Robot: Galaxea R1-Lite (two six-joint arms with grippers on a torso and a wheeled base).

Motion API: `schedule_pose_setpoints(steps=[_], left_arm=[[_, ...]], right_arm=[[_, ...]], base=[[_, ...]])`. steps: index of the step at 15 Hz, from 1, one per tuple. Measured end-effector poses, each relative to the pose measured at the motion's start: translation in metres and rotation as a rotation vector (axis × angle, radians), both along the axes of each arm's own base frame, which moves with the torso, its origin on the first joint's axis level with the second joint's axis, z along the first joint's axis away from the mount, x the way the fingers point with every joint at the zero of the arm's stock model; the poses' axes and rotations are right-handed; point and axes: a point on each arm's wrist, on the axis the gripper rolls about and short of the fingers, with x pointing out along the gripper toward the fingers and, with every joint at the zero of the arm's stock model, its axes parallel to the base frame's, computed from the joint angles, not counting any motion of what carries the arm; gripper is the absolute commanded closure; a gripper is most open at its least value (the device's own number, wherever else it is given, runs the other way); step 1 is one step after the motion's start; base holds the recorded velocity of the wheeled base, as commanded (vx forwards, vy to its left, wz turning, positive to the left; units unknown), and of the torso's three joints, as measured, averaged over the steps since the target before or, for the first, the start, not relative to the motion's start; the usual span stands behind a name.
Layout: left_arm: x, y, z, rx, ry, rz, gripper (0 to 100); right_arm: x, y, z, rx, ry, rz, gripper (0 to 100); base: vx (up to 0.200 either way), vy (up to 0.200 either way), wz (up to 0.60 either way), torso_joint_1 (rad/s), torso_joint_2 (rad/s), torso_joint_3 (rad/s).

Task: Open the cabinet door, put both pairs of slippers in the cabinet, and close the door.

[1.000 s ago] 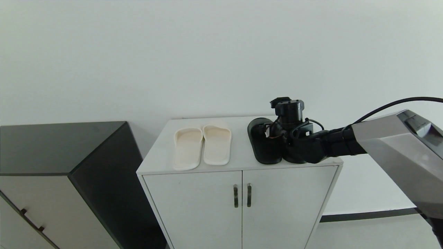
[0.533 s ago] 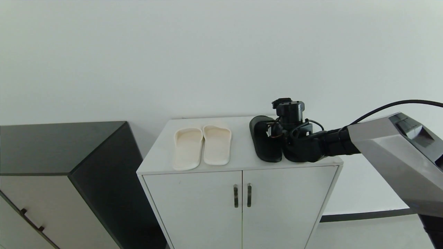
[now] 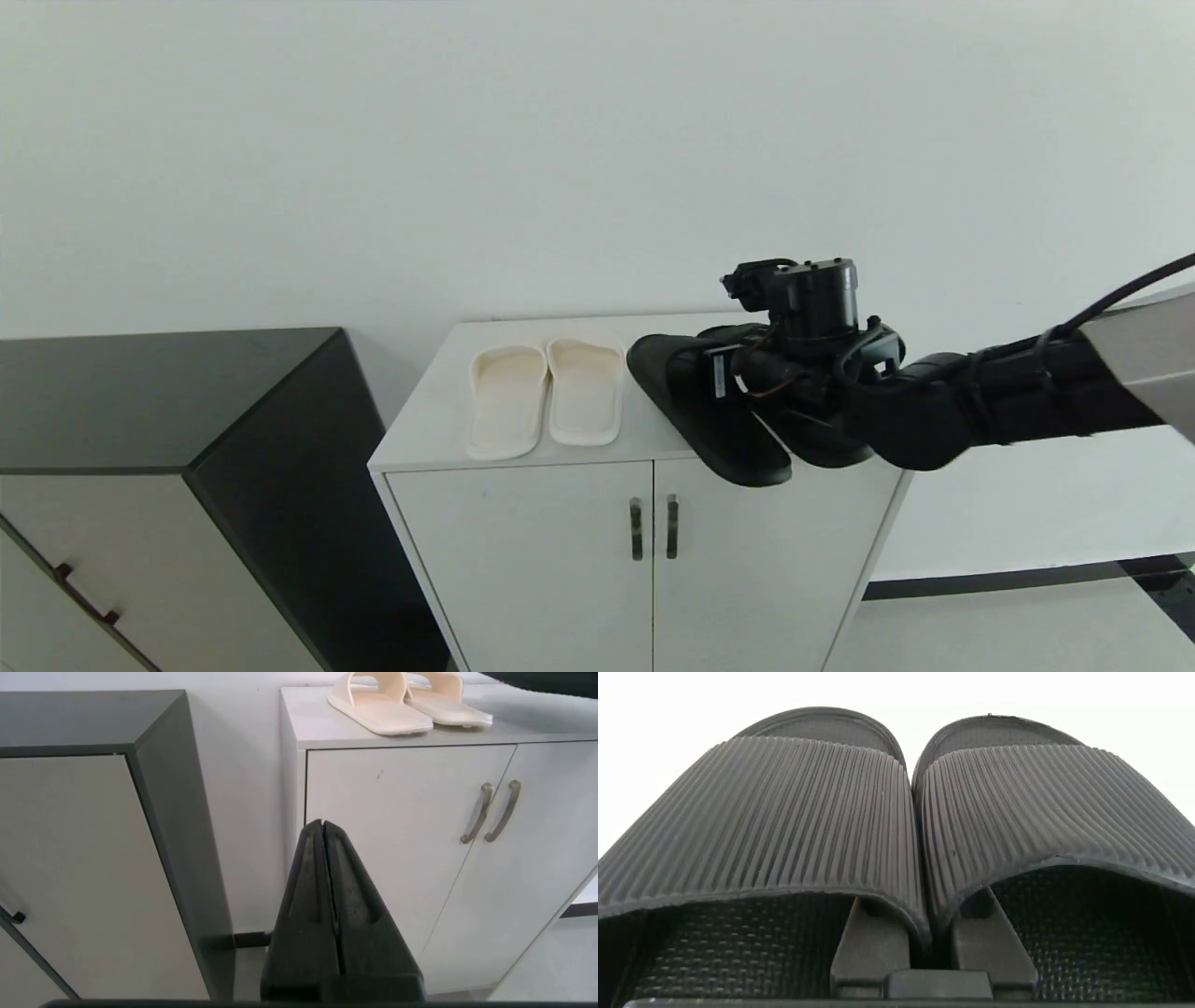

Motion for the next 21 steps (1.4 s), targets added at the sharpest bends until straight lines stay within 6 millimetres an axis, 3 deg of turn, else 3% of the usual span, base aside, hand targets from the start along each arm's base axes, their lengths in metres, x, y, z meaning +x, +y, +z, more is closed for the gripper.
schedule_pose_setpoints(steps=[3, 6, 8, 16, 21], left_arm=[[0.000, 0.000, 0.000, 0.000, 0.000, -0.001, 100], [0.000, 0.000, 0.000, -0.001, 0.000, 0.000, 100], [0.000, 0.000, 0.000, -0.001, 0.000, -0.001, 100], [0.000, 0.000, 0.000, -0.001, 0.000, 0.000, 100], [0.000, 0.000, 0.000, -0.004, 0.000, 0.000, 100]], right_arm=[[-0.052, -0.018, 0.007, 0.035, 0.075, 0.250, 100], [-0.092, -0.036, 0.011, 0.049, 0.114, 0.364, 100], [-0.101, -0.041, 0.015, 0.054, 0.105, 0.371, 100], [-0.111, -0.040, 0.018, 0.058, 0.098, 0.395, 100], [-0.118, -0.043, 0.015, 0.063, 0.100, 0.419, 100]], base=[[0.000, 0.000, 0.00, 0.000, 0.00, 0.000], [0.000, 0.000, 0.00, 0.000, 0.00, 0.000], [0.000, 0.000, 0.00, 0.000, 0.00, 0.000], [-0.200, 0.000, 0.00, 0.002, 0.00, 0.002], [0.000, 0.000, 0.00, 0.000, 0.00, 0.000]])
